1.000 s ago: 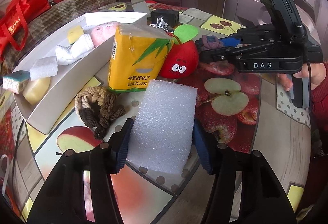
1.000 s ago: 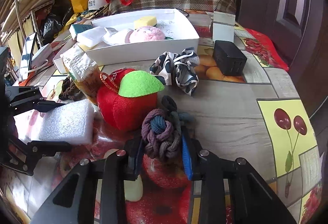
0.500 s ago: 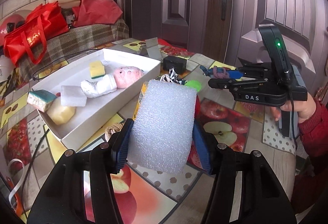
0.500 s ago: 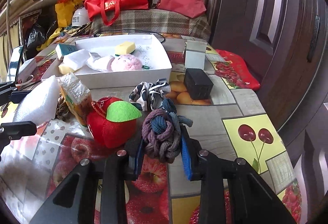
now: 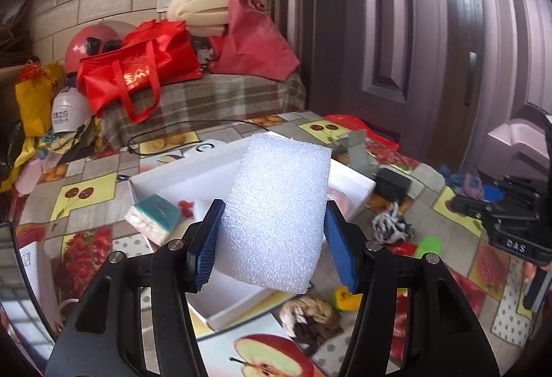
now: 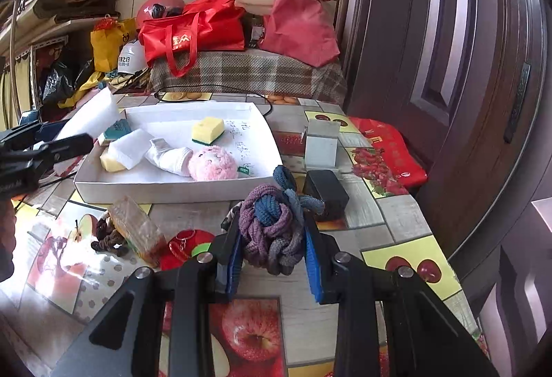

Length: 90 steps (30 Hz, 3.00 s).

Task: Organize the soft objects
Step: 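Lower the foam block and rope toy into the white tray and open both tools, then grasp the yellow tissue pack with the left tool while the right tool grasps the red apple plush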

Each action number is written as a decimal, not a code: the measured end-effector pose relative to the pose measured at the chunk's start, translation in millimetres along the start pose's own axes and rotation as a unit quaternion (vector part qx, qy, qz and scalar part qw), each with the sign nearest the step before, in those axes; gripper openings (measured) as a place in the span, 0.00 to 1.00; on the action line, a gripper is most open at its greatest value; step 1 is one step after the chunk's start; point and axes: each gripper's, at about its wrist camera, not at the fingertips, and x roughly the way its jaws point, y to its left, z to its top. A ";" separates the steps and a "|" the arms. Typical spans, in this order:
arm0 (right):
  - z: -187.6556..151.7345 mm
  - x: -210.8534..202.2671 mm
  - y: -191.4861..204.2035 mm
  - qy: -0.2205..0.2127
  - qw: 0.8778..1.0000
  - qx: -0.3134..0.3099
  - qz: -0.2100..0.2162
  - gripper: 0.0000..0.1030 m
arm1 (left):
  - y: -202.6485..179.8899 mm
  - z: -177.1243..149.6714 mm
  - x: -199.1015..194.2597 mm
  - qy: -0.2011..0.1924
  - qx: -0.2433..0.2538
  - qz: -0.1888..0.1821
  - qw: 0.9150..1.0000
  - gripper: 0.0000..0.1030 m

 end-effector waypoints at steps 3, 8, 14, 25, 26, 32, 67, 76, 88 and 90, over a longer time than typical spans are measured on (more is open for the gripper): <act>6.4 4.5 4.8 -0.004 1.000 -0.002 -0.001 0.30 | 14.9 8.7 8.3 -0.001 -0.019 0.033 0.999 0.55; 16.7 17.4 7.4 -0.016 0.999 0.044 0.022 0.30 | 31.9 11.8 21.5 0.009 -0.044 0.071 0.996 0.55; 37.8 49.1 20.3 -0.006 0.993 0.089 0.079 0.30 | 41.2 6.8 47.1 0.036 -0.060 0.087 0.994 0.55; 95.8 124.4 32.4 0.047 0.984 0.101 0.138 0.30 | 39.0 -0.1 75.0 0.058 -0.035 0.104 0.992 0.55; 96.0 130.4 34.8 0.053 0.984 0.098 0.137 0.31 | 40.1 -1.1 76.5 0.060 -0.033 0.107 0.992 0.56; 92.4 156.0 49.7 0.069 0.986 0.089 0.124 0.33 | 49.4 -2.3 77.7 0.063 -0.047 0.123 0.989 0.58; 22.8 54.0 -31.9 -0.075 0.977 0.186 0.069 1.00 | -8.8 -7.6 37.6 0.018 0.018 0.093 0.995 1.00; -18.3 58.5 -66.9 -0.014 0.969 0.237 0.062 1.00 | -37.7 -50.1 5.5 0.016 0.036 -0.011 0.999 1.00; -45.1 46.3 -27.5 0.050 0.973 0.176 0.137 1.00 | -88.6 -72.7 -9.2 0.028 0.169 -0.090 0.981 1.00; -47.5 50.2 -28.9 0.061 0.969 0.187 0.148 1.00 | -90.2 -74.0 -10.9 0.035 0.171 -0.119 0.977 1.00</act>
